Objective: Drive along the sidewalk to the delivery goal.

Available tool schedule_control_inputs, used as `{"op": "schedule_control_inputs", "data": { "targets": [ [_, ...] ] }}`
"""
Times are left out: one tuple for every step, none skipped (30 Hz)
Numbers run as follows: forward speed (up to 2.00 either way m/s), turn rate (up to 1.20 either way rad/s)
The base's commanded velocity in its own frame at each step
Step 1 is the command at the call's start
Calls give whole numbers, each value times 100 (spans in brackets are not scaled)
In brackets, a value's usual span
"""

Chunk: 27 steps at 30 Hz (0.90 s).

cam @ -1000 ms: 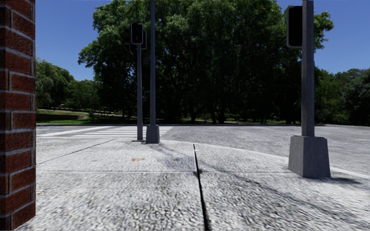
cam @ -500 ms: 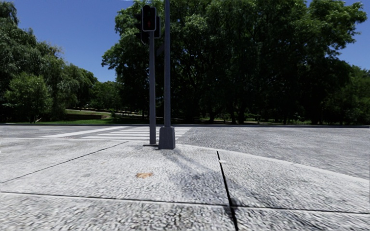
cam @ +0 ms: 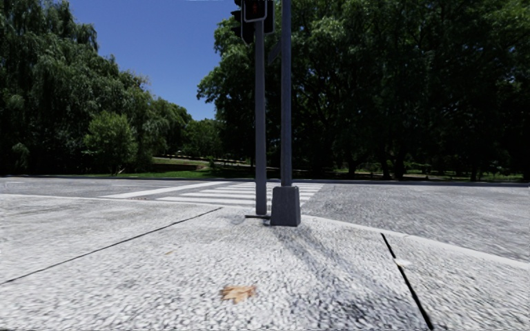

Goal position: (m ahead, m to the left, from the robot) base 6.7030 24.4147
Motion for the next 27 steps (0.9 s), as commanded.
{"op": "schedule_control_inputs", "data": {
  "targets": [
    [166, 48],
    [166, 48],
    [166, 48],
    [165, 48],
    [165, 48],
    [165, 48],
    [165, 48],
    [165, 48],
    [165, 48],
    [164, 48],
    [164, 48],
    [164, 48],
    [161, 48],
    [154, 48],
    [148, 48],
    [148, 48],
    [144, 48],
    [142, 48],
    [142, 48],
    [141, 48],
    [141, 48],
    [140, 50],
    [140, 51],
    [140, 52],
    [140, 53],
    [140, 53],
    [140, 55]
  ]
}}
